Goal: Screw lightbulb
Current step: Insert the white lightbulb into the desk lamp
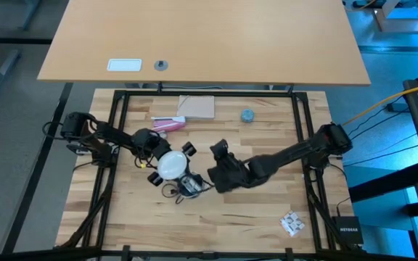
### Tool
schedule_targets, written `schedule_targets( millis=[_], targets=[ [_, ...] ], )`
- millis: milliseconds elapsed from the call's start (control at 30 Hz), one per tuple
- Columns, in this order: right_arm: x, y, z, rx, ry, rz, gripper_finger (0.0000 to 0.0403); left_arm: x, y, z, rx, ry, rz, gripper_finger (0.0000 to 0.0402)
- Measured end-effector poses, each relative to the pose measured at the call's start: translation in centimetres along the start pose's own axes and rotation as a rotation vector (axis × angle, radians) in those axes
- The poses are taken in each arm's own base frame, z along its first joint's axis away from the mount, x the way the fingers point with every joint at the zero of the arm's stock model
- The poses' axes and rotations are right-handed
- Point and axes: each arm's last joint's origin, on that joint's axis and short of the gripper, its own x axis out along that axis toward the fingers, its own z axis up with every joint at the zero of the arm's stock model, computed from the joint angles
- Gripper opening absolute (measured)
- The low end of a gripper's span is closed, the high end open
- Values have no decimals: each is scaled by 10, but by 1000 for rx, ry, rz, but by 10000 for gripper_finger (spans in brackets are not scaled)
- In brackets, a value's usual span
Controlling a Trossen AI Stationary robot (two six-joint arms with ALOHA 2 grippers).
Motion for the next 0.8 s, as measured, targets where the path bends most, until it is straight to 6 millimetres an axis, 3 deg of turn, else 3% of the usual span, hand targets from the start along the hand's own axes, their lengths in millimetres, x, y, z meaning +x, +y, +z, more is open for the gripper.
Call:
schedule_targets(
  millis=[267, 400, 533, 800],
  targets=[
    [-60, 8, 13, -135, -103, 10, 19, -8, 14, 2, -28, -24, 193, 150],
    [-79, 16, 18, -158, -156, 11, 20, -12, 21, 2, -83, -45, 341, 150],
    [-86, 19, 20, -154, -185, 10, 21, -15, 26, 0, -130, -77, 503, 150],
    [-79, 14, 22, -79, -198, 28, 30, -19, 32, 1, -279, -208, 755, 150]
  ],
)
